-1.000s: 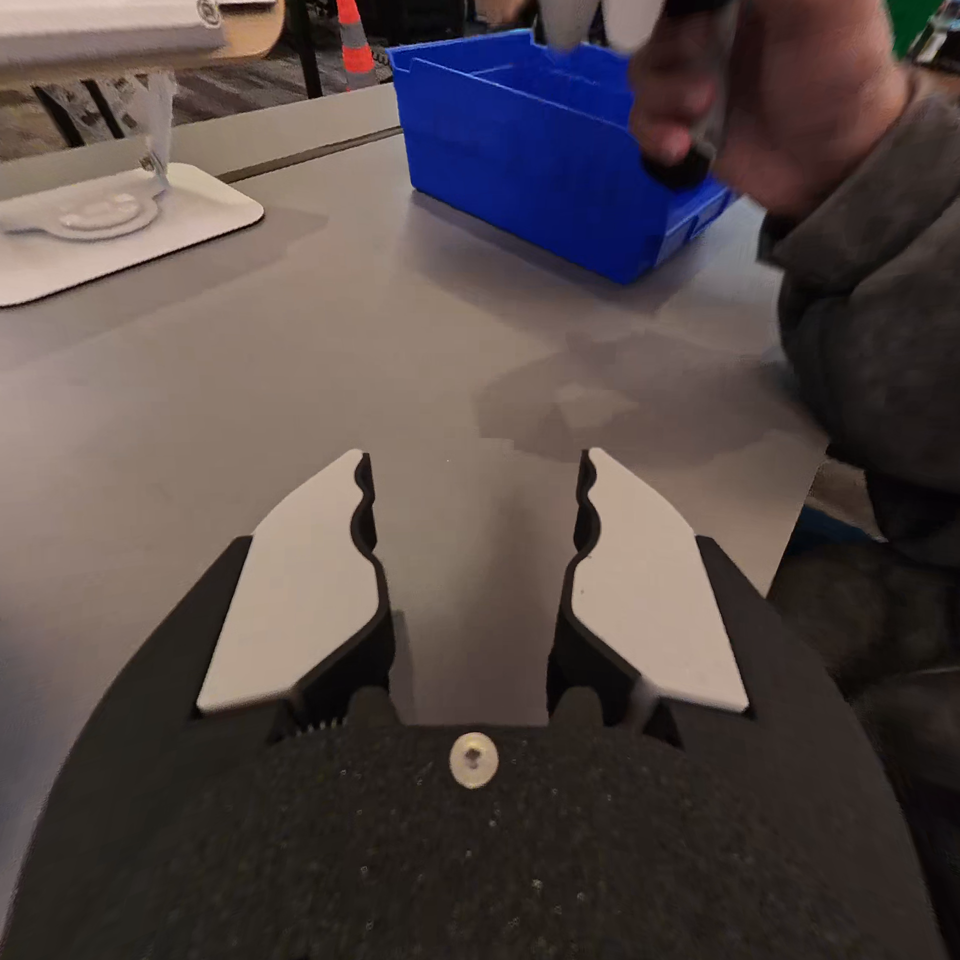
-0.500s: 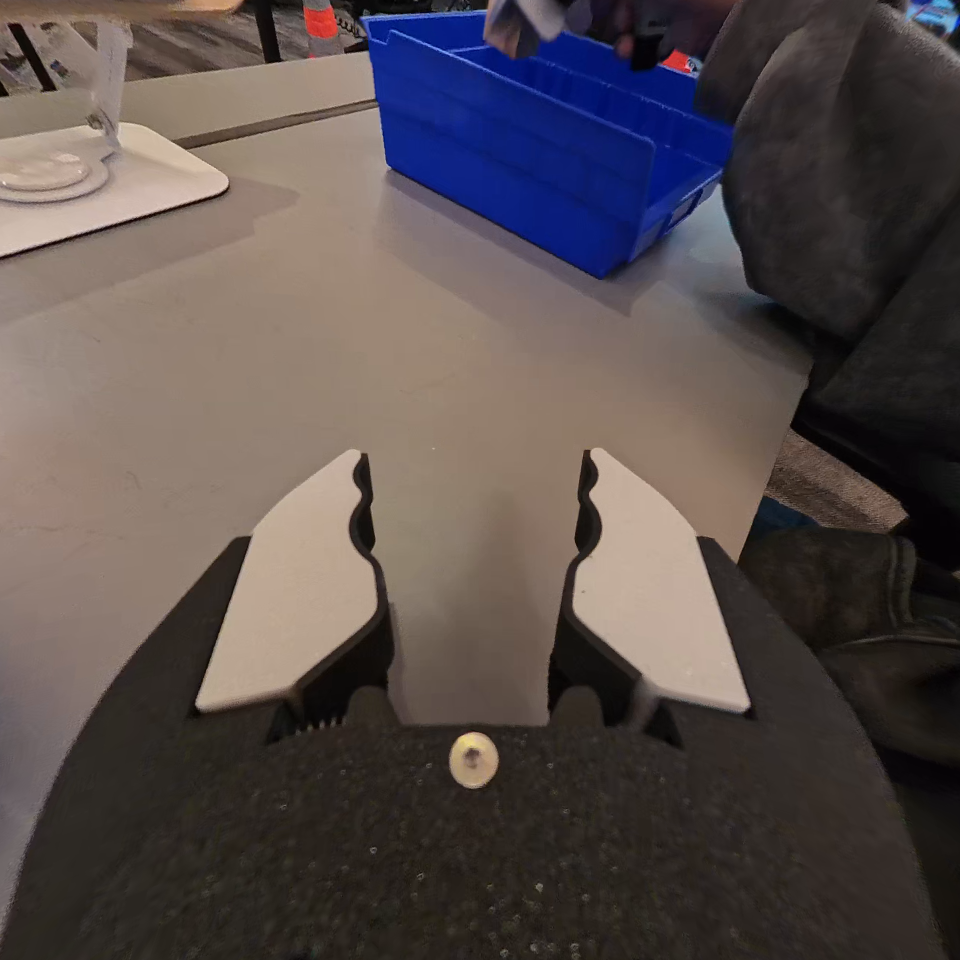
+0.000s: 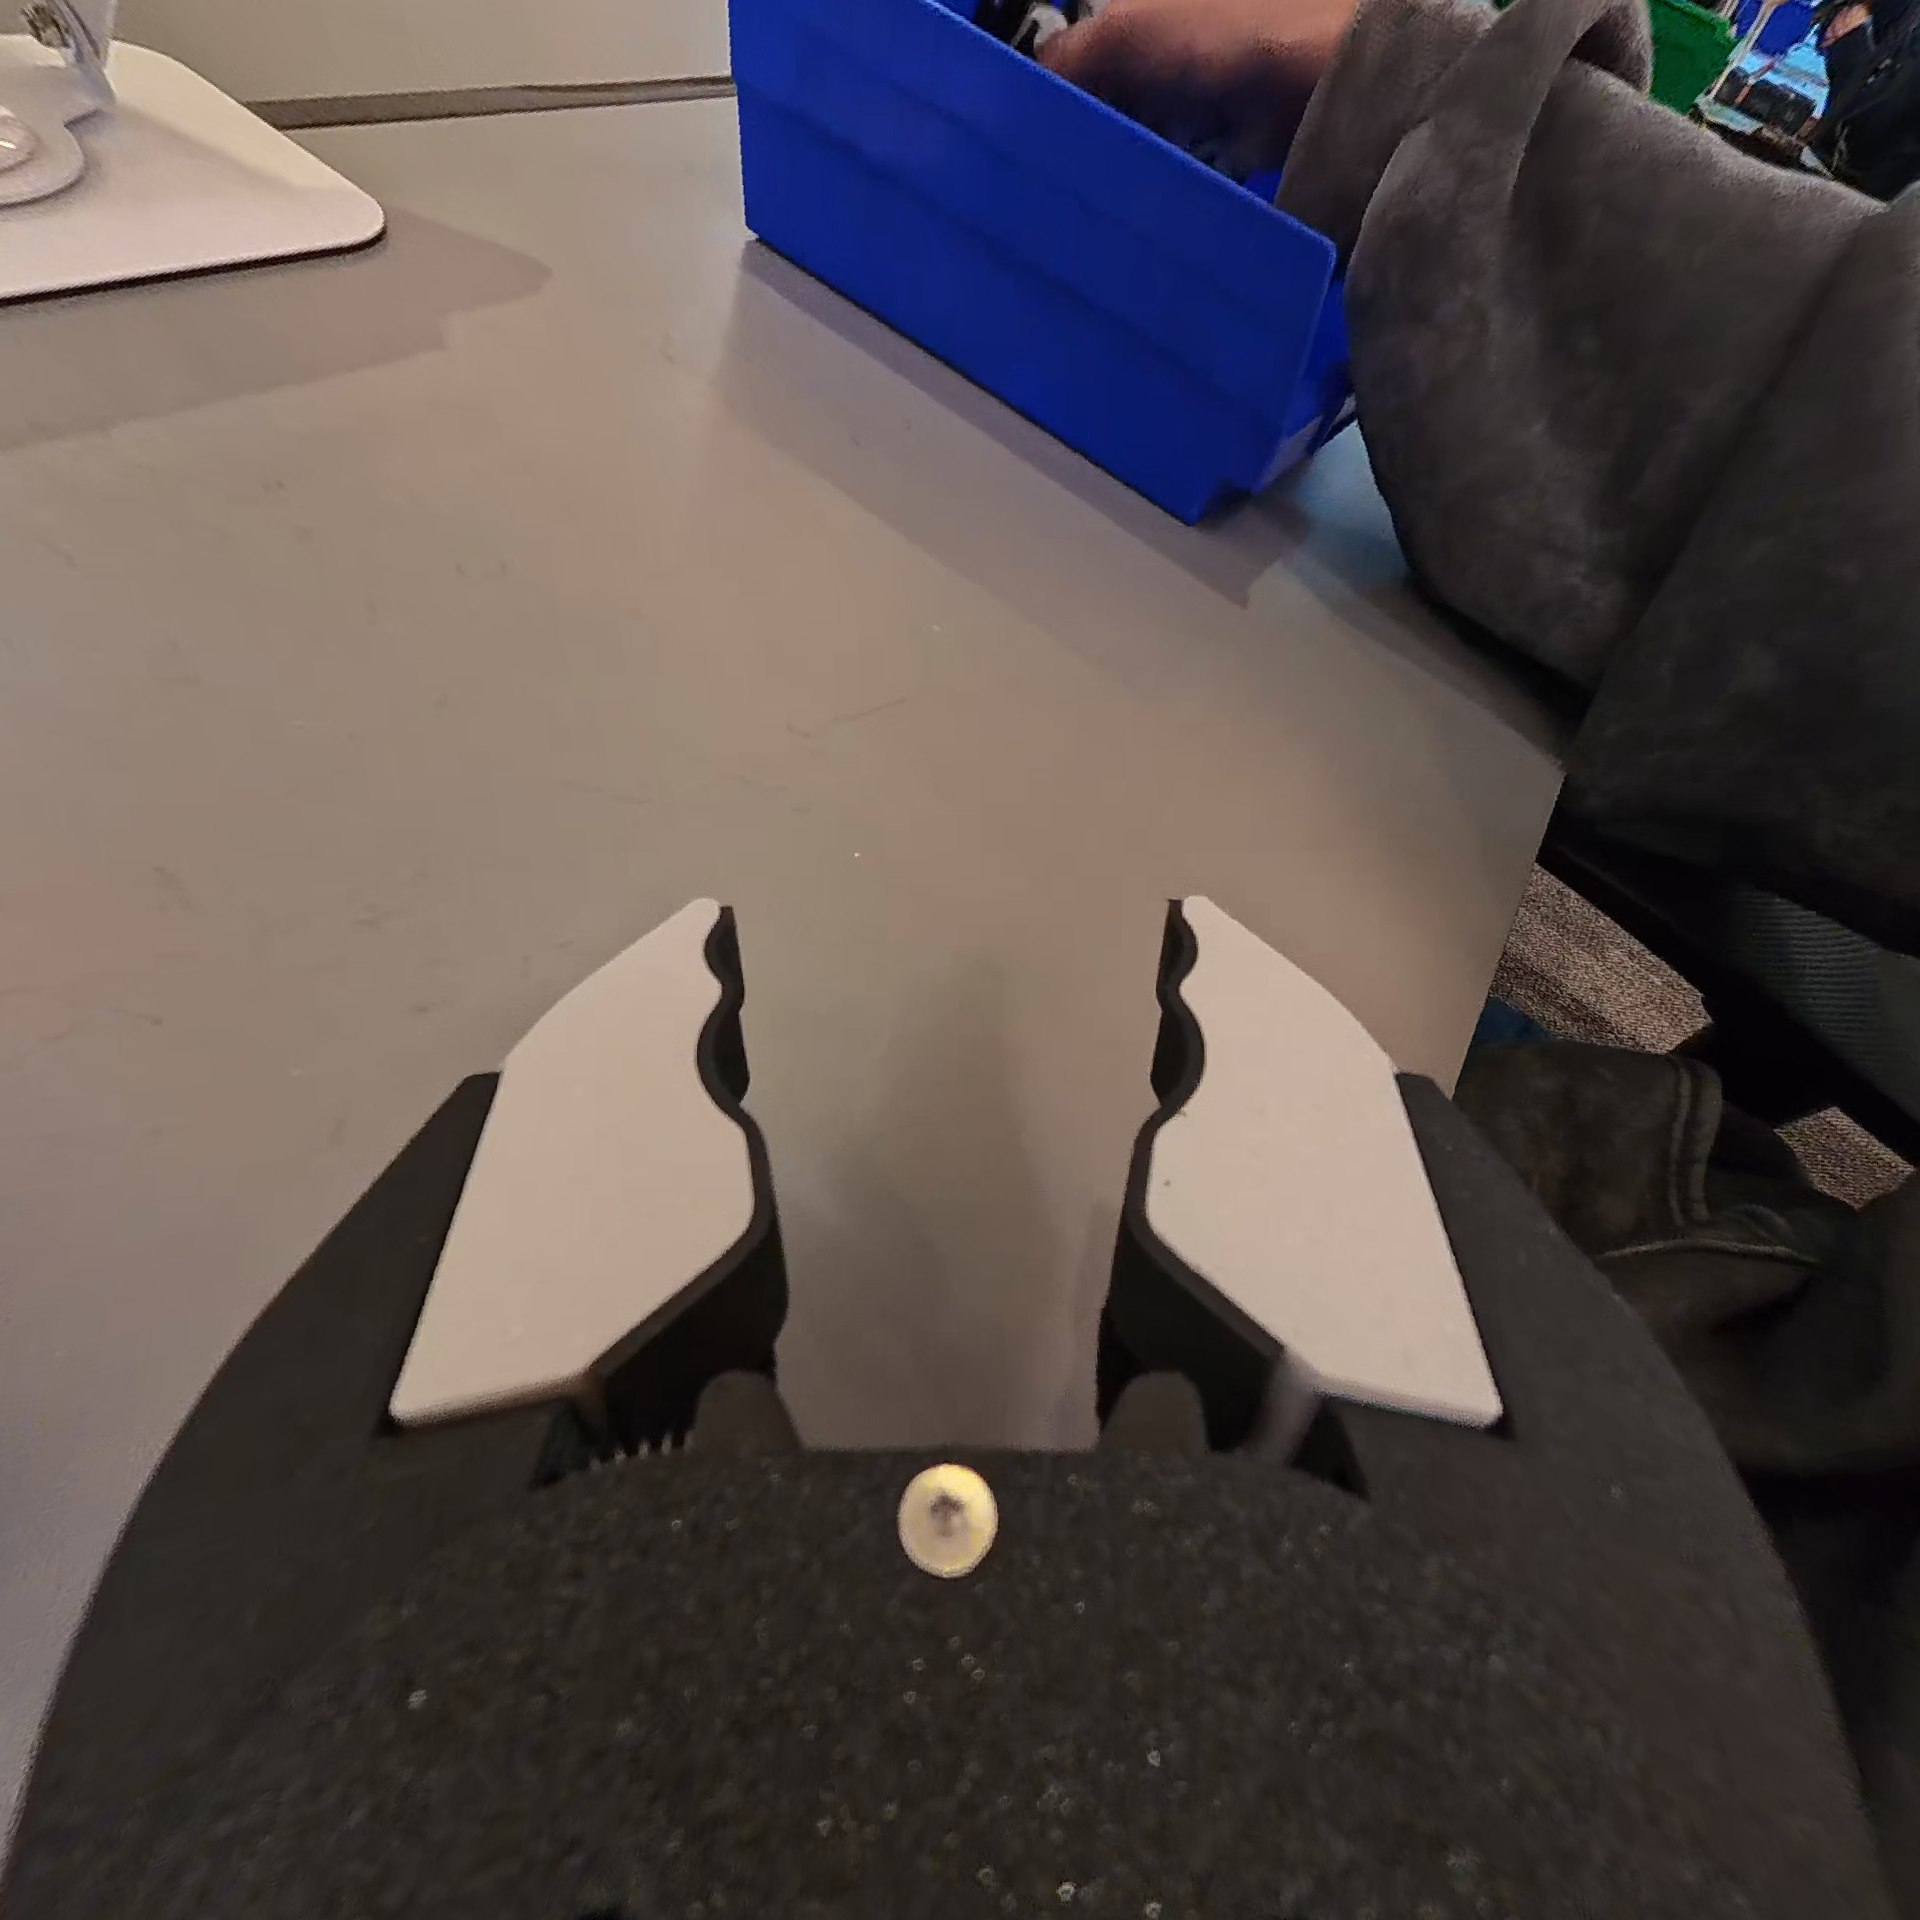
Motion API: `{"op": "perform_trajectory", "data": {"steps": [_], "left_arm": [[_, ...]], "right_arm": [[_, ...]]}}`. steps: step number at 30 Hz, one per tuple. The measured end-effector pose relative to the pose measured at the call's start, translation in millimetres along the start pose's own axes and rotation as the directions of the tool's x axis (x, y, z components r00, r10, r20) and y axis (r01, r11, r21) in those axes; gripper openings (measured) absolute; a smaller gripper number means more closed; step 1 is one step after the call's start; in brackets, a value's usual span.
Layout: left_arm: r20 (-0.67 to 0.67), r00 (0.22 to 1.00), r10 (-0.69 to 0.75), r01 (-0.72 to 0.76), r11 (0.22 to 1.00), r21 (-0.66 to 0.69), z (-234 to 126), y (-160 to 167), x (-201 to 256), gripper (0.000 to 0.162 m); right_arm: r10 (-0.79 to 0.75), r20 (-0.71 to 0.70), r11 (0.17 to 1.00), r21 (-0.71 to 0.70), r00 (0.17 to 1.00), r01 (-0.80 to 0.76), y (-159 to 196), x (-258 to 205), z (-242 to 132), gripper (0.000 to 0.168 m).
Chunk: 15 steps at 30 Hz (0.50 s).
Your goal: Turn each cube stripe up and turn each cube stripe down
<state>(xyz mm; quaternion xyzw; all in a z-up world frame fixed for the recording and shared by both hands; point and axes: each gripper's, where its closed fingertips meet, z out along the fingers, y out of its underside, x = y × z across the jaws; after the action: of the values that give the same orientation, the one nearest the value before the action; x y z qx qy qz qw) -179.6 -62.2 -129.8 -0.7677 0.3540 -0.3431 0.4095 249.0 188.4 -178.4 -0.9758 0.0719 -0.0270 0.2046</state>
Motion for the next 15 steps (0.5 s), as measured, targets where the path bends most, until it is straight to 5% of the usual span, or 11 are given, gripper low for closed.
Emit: {"op": "perform_trajectory", "data": {"steps": [2,7,11,15], "left_arm": [[0.001,1.000,0.004,-0.004,1.000,-0.001,0.1,0.2,0.6,0.076],[0.030,0.999,0.022,-0.022,1.000,0.004,-1.3,-0.7,-1.7,0.076],[0.039,0.999,0.014,-0.013,1.000,-0.010,1.0,2.5,-3.8,0.076],[0.071,0.997,0.014,-0.012,1.000,-0.028,2.3,6.6,-8.4,0.076]], "right_arm": [[-0.030,-0.021,0.999,0.038,0.999,0.031,-3.2,2.5,-16.0,0.066],[-0.178,0.181,0.875,0.478,0.967,0.072,-6.5,-57.2,-130.0,0.062],[-0.517,0.528,0.642,0.760,0.674,-0.103,74.2,-181.0,-227.6,0.061],[-0.626,0.505,0.584,0.808,0.594,-0.072,161.5,-241.3,-219.8,0.060]]}}
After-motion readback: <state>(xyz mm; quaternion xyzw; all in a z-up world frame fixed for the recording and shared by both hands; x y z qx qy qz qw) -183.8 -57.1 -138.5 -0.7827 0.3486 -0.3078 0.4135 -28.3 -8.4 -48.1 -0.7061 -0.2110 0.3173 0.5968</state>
